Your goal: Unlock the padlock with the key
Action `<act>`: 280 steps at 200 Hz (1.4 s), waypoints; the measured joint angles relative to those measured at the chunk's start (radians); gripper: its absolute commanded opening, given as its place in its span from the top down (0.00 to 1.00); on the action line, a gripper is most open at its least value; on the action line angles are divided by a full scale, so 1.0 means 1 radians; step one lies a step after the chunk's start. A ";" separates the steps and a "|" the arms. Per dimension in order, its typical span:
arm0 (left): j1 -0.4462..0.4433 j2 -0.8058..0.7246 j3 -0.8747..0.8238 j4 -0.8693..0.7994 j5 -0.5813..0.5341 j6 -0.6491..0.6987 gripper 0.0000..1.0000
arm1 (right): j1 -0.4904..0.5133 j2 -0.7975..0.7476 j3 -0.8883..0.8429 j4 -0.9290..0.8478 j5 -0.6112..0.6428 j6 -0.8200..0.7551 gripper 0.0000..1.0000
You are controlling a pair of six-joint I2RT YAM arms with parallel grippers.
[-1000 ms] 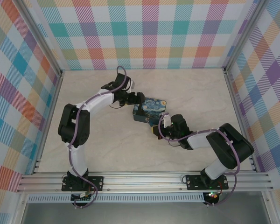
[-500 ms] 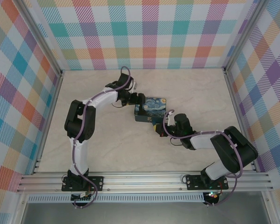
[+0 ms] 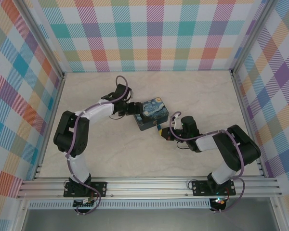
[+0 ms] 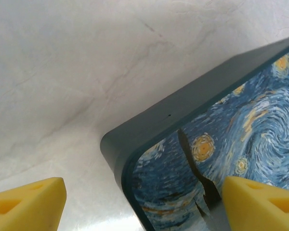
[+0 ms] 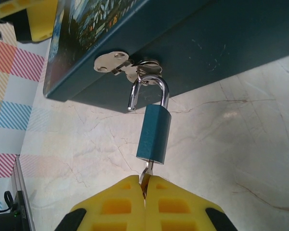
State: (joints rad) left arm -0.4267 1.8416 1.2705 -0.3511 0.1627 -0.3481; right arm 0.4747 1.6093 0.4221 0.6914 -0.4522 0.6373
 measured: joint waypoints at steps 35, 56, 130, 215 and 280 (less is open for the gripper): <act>0.000 -0.059 -0.076 0.020 -0.018 -0.027 0.17 | -0.010 0.026 0.012 0.009 -0.025 0.007 1.00; 0.000 -0.066 -0.085 0.023 -0.020 -0.031 0.17 | -0.021 0.034 0.012 0.019 -0.041 0.016 0.93; 0.000 -0.068 -0.085 0.021 -0.026 -0.037 0.17 | -0.058 0.016 0.009 -0.090 -0.026 0.042 0.60; 0.000 -0.111 -0.134 0.023 -0.033 -0.053 0.19 | -0.068 -0.085 -0.014 -0.076 -0.041 -0.077 0.23; 0.000 -0.127 -0.158 0.042 -0.035 -0.057 0.20 | -0.069 0.003 0.054 0.025 -0.129 -0.104 0.13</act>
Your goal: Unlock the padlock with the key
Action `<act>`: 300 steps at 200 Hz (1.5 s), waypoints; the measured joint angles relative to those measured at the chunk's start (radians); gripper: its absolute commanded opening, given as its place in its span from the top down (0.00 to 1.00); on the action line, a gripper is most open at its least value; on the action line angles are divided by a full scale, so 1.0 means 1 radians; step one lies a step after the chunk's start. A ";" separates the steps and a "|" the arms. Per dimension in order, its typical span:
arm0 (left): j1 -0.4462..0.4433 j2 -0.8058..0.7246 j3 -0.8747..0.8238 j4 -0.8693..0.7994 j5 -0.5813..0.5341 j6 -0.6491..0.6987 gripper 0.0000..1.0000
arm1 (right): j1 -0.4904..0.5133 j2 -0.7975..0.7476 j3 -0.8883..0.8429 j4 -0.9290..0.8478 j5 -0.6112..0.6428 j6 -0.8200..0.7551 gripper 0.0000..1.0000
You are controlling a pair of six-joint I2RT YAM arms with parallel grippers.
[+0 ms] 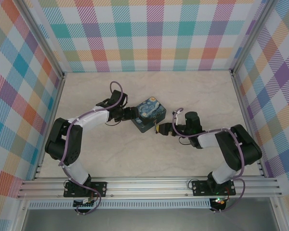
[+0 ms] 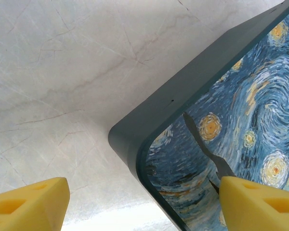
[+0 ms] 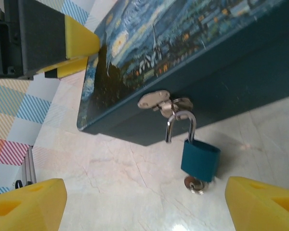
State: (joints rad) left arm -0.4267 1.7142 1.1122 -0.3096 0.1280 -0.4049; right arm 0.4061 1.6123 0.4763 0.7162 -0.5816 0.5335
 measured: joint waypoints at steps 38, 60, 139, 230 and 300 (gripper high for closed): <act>0.000 -0.003 -0.003 0.002 -0.003 0.000 0.20 | 0.000 0.093 0.064 0.030 -0.047 0.007 0.08; 0.000 -0.003 -0.003 0.002 -0.003 0.000 0.20 | 0.000 0.136 0.093 0.040 -0.061 0.009 0.09; 0.000 -0.003 -0.003 -0.002 -0.015 0.000 0.11 | 0.012 0.212 0.171 0.045 -0.105 0.011 0.18; 0.000 -0.004 -0.005 -0.011 -0.034 -0.003 0.03 | 0.039 0.226 0.203 -0.010 -0.135 0.008 0.23; 0.000 -0.006 -0.005 -0.014 -0.034 -0.003 0.03 | 0.039 0.228 0.203 -0.016 -0.134 0.017 0.37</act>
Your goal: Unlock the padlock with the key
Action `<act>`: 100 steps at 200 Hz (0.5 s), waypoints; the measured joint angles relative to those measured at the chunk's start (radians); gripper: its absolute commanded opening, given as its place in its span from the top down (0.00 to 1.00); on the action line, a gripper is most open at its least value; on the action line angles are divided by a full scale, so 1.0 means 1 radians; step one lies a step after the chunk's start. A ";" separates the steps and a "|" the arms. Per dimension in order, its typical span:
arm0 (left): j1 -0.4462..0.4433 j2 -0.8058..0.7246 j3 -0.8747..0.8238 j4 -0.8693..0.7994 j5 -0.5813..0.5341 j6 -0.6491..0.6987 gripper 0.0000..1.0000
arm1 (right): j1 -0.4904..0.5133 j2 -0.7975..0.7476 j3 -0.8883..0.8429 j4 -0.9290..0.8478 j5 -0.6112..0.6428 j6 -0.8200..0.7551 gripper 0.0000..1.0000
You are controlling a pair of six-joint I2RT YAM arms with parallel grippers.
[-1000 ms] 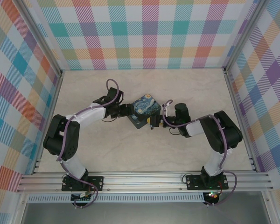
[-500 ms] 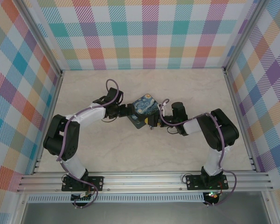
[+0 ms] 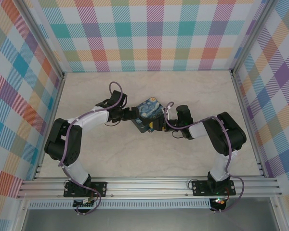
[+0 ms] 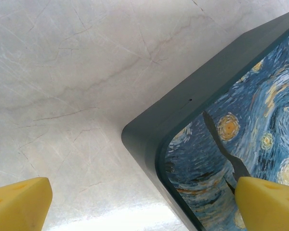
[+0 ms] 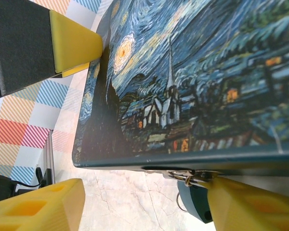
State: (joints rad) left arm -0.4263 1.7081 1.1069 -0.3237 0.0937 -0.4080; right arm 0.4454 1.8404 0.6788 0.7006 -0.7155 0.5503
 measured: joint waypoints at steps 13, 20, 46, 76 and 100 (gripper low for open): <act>0.000 -0.002 -0.002 -0.003 -0.002 0.000 0.03 | 0.000 0.000 0.000 -0.005 0.000 0.003 0.41; 0.000 -0.003 -0.003 -0.003 -0.002 0.000 0.03 | 0.000 0.002 0.000 -0.007 0.000 0.003 0.44; 0.000 -0.005 -0.005 -0.005 -0.002 0.000 0.03 | 0.000 0.008 0.000 -0.013 0.000 0.010 0.52; 0.000 -0.008 -0.005 -0.010 -0.003 0.000 0.03 | 0.000 0.013 -0.003 -0.013 0.001 0.011 0.60; 0.000 -0.008 -0.005 -0.011 -0.006 0.000 0.03 | 0.000 0.014 -0.006 -0.013 0.008 0.010 0.63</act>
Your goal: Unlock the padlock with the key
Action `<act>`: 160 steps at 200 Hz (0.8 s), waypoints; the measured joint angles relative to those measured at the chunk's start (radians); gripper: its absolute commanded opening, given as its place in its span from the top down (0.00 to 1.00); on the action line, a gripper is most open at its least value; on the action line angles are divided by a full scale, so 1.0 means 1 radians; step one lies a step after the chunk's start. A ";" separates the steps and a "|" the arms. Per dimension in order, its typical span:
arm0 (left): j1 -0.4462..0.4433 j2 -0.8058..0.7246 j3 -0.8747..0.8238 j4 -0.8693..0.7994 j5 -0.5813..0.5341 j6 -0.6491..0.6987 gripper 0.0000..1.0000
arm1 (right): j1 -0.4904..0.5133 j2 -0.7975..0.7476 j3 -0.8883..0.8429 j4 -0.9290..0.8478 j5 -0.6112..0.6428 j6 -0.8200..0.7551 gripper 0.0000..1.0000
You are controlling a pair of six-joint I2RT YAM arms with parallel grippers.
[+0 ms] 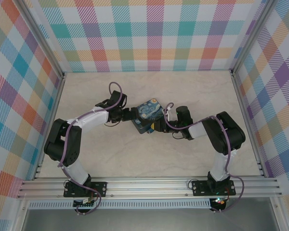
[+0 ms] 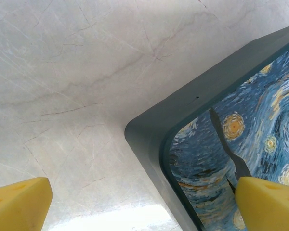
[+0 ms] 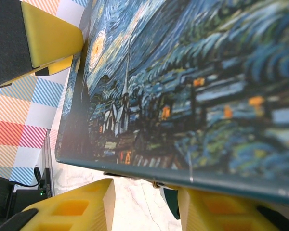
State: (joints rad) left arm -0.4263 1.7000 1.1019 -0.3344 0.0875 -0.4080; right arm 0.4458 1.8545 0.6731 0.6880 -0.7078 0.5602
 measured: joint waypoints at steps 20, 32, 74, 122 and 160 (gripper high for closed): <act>0.000 0.000 0.000 0.000 -0.001 0.000 0.03 | 0.000 0.000 -0.004 0.010 0.000 0.000 0.67; 0.000 0.000 0.000 -0.001 -0.001 0.000 0.03 | 0.000 0.000 -0.007 0.014 0.002 0.000 0.69; 0.000 -0.002 -0.002 -0.002 -0.003 0.000 0.03 | 0.000 0.000 -0.022 0.039 0.012 0.001 0.70; 0.000 -0.005 -0.008 0.004 -0.003 -0.004 0.03 | 0.000 0.004 -0.042 0.079 0.031 0.008 0.80; 0.000 -0.007 -0.011 0.006 -0.008 -0.010 0.03 | 0.000 0.019 -0.045 0.109 0.034 0.027 0.88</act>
State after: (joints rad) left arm -0.4263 1.6928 1.0904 -0.3286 0.0795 -0.4175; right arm 0.4454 1.8736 0.6281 0.7971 -0.6743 0.5869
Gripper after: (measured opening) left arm 0.974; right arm 0.148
